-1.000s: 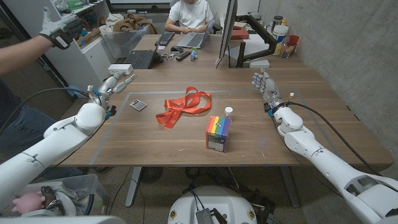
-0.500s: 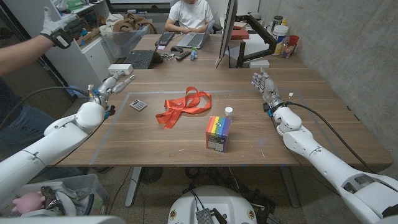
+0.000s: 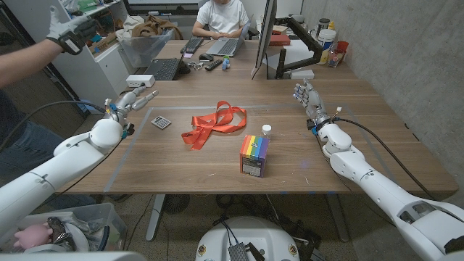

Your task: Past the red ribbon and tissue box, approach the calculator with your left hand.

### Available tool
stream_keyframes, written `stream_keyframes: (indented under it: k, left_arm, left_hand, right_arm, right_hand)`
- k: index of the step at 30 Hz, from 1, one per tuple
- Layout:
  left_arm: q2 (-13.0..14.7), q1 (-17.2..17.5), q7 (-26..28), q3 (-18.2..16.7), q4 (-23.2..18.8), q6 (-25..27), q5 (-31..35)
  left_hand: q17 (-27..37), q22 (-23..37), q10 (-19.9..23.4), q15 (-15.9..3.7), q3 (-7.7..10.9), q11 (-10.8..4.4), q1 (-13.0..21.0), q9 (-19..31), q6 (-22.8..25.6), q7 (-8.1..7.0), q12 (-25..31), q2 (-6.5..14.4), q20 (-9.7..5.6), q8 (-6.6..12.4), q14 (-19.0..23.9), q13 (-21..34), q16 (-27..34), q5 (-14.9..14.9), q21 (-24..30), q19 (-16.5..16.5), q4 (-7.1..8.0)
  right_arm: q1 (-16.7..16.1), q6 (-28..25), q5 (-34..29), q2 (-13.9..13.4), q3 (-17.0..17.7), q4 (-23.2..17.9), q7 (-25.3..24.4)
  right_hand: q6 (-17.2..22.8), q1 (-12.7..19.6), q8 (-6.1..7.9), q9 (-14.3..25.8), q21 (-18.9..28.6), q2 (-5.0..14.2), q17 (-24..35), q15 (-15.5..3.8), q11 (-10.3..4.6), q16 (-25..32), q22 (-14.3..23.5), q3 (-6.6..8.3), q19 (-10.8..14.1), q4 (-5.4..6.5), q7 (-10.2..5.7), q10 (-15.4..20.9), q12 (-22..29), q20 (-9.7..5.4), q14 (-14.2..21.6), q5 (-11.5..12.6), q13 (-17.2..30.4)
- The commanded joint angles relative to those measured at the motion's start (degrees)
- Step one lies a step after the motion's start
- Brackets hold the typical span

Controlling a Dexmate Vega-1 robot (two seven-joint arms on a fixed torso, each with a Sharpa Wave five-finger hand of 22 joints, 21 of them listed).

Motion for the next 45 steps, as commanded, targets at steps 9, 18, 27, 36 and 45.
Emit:
stream_keyframes:
  k: [9,18,27,36,45]
  left_arm:
    - [-0.5,-4.4,-1.9,4.4,2.5,2.1,1.1]
    - [-0.7,-7.1,-2.8,6.7,3.4,3.8,2.6]
    - [-0.9,-9.0,-2.1,8.8,3.5,7.4,5.1]
    - [-1.1,-9.7,-1.9,9.2,3.9,8.9,5.2]
    - [-1.6,-11.3,-1.9,10.7,4.4,10.7,6.6]
  left_hand:
    - [0.2,0.2,0.3,0.32,-0.25,-0.24,0.7,0.3,0.6,0.03,0.1,0.2,0.21,0.53,0.4,0.3,0.1,-0.4,0.3,0.2,-0.42]
    - [0.2,0.2,0.5,0.23,-0.23,-0.33,0.9,0.3,0.8,0.04,0.1,0.2,0.25,0.54,0.6,0.4,0.1,-0.4,0.3,0.2,-0.48]
    - [0.3,0.2,0.5,0.35,-0.22,-0.45,1.3,0.3,0.8,-0.12,0.1,0.3,0.59,0.46,0.5,0.4,0.0,-0.5,-0.1,-0.8,-0.61]
    - [0.3,0.2,0.4,0.48,-0.20,-0.60,1.6,0.3,0.9,-0.26,0.0,0.3,1.15,0.44,0.3,0.4,-0.2,-0.6,-0.2,-1.2,-0.78]
    - [0.3,0.3,0.4,0.70,-0.23,-0.47,1.9,0.3,0.9,-0.43,-0.1,0.2,1.91,0.38,0.2,0.4,-0.3,-0.6,-0.4,-1.9,-0.96]
  right_arm:
    - [1.4,0.8,-2.2,-0.3,-0.9,1.1,-0.5]
    - [1.6,1.3,-2.2,-0.1,-1.0,2.1,-0.3]
    - [2.4,1.6,-2.2,0.5,-1.2,3.6,0.1]
    - [3.1,2.0,-2.3,1.0,-1.4,4.8,0.8]
    - [3.6,2.6,-2.2,1.7,-1.3,6.3,1.4]
  right_hand:
    - [0.9,-0.1,0.48,0.3,-0.3,0.57,0.1,-0.06,-0.34,0.1,0.2,-0.15,0.6,-0.27,-0.26,0.8,0.4,-0.45,0.7,0.1,0.3]
    - [1.1,-0.1,0.52,0.3,-0.4,0.57,0.1,-0.10,-0.20,0.1,0.3,-0.20,0.7,-0.30,-0.25,0.9,0.4,-0.42,0.8,0.1,0.3]
    - [1.4,-0.1,0.57,0.3,-0.8,0.59,0.1,0.07,-0.21,-0.2,0.3,-0.28,0.3,-0.33,-0.49,0.9,0.3,-0.35,0.3,0.1,0.3]
    - [1.5,-0.1,0.59,0.4,-0.9,0.62,0.1,0.12,-0.28,-0.2,0.3,-0.31,0.3,-0.36,-0.49,0.8,0.2,-0.35,0.2,0.1,0.3]
    - [1.6,-0.1,0.57,0.4,-1.1,0.65,0.0,0.04,-0.23,-0.2,0.3,-0.34,0.3,-0.39,-0.57,0.9,0.2,-0.33,0.2,0.1,0.3]
